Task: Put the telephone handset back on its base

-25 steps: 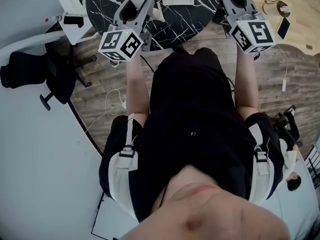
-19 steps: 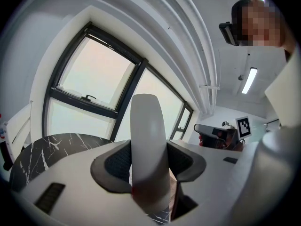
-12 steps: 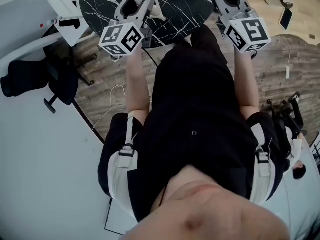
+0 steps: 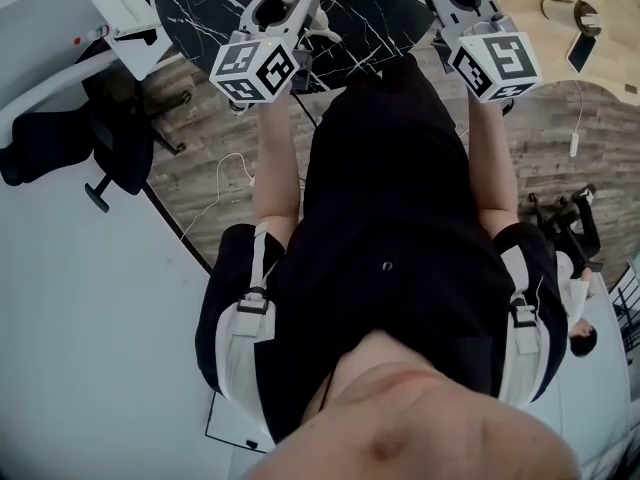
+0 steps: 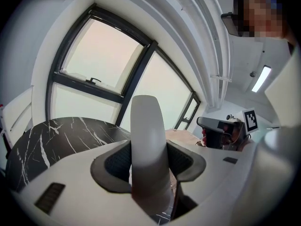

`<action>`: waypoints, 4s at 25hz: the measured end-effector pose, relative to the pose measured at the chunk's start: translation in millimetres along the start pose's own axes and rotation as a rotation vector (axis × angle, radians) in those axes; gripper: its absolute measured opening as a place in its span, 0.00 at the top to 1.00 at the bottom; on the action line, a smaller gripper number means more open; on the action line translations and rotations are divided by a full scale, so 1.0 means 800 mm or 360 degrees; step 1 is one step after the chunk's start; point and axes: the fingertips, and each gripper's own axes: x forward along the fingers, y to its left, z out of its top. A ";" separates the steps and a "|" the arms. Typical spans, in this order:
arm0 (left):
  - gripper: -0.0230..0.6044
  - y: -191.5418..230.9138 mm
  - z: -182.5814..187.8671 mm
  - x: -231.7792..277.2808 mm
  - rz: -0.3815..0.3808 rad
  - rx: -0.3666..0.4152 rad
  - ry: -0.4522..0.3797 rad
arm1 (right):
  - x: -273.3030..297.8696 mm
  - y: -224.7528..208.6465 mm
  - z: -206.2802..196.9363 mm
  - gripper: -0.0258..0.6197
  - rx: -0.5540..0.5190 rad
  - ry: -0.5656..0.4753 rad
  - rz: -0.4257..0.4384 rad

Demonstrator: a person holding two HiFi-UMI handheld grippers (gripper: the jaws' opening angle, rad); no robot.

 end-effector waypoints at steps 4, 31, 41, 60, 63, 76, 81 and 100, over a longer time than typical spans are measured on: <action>0.61 0.012 -0.014 0.019 0.0032 -0.0039 0.0053 | 0.014 -0.011 -0.018 0.91 0.0036 0.0053 0.0024; 0.61 0.092 -0.114 0.141 0.0256 -0.0198 0.0379 | 0.088 -0.087 -0.103 0.91 0.0218 0.0321 0.0111; 0.61 0.115 -0.157 0.178 0.0375 -0.0182 0.0536 | 0.102 -0.114 -0.127 0.91 0.0262 0.0395 0.0117; 0.60 0.125 -0.183 0.211 0.0481 -0.0135 0.0632 | 0.113 -0.134 -0.140 0.91 0.0291 0.0435 0.0104; 0.60 0.126 -0.182 0.213 0.0475 -0.0129 0.0608 | 0.113 -0.133 -0.141 0.91 0.0294 0.0436 0.0106; 0.60 0.124 -0.178 0.214 0.0466 -0.0105 0.0573 | 0.109 -0.127 -0.143 0.91 0.0309 0.0423 0.0121; 0.60 0.123 -0.168 0.209 0.0475 -0.0083 0.0544 | 0.107 -0.122 -0.141 0.91 0.0295 0.0422 0.0113; 0.76 0.068 -0.082 0.109 0.0346 0.0061 0.0193 | 0.068 -0.050 -0.087 0.91 0.0138 0.0217 0.0025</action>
